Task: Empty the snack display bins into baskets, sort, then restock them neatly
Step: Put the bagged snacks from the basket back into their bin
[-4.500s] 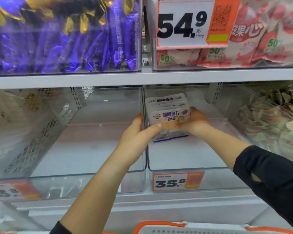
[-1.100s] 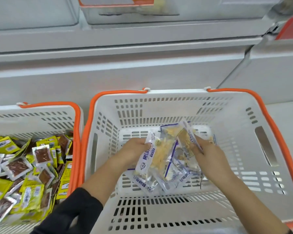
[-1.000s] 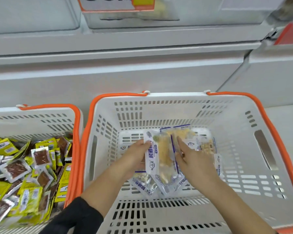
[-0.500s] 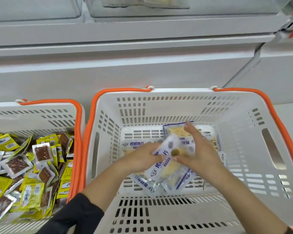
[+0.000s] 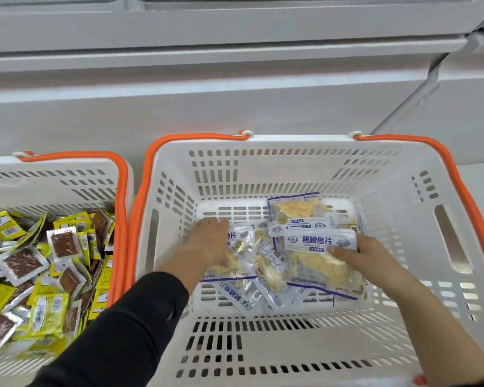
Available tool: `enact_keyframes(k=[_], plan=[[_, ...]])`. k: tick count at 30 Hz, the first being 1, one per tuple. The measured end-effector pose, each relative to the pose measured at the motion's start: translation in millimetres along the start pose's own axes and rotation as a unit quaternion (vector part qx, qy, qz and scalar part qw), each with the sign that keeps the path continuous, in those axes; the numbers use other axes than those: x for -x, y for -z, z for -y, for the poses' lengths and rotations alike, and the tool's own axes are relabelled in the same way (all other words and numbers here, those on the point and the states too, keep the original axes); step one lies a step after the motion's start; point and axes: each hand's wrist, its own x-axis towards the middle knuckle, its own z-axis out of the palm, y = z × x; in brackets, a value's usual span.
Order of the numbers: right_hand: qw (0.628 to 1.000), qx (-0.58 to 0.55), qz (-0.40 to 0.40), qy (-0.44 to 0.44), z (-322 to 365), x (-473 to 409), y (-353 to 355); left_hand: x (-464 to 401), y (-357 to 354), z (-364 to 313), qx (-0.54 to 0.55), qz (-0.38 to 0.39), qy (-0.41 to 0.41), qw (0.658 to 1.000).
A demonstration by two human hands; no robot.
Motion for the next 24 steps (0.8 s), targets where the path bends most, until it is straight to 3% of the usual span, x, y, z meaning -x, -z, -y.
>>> enact_keyframes(k=[6,9,13,16,19,21,24], plan=[[0.994,-0.097,-0.040,-0.041,-3.3,-1.6,4.1,19.6,51.1,-14.5,0.157,-0.014,-0.063,0.986],[0.987,-0.151,0.029,-0.046,6.9,1.0,-5.7,36.7,67.5,-24.5,0.314,0.063,-0.118,0.940],[0.967,-0.219,0.091,-0.096,17.4,3.5,-21.4,45.8,60.3,-46.5,0.350,0.048,-0.151,0.923],[0.962,-0.238,0.113,-0.070,27.1,7.3,-27.1,44.7,47.6,-55.8,0.364,0.014,-0.150,0.919],[0.971,-0.199,0.129,-0.037,25.0,8.8,-29.7,45.5,37.4,-61.6,0.407,-0.027,-0.112,0.906],[0.963,-0.238,0.127,-0.022,23.8,6.7,-31.4,48.2,32.3,-63.5,0.502,-0.051,-0.036,0.862],[0.944,-0.313,0.101,-0.035,26.5,-1.2,-32.8,56.7,23.6,-58.3,0.612,0.047,0.054,0.787]])
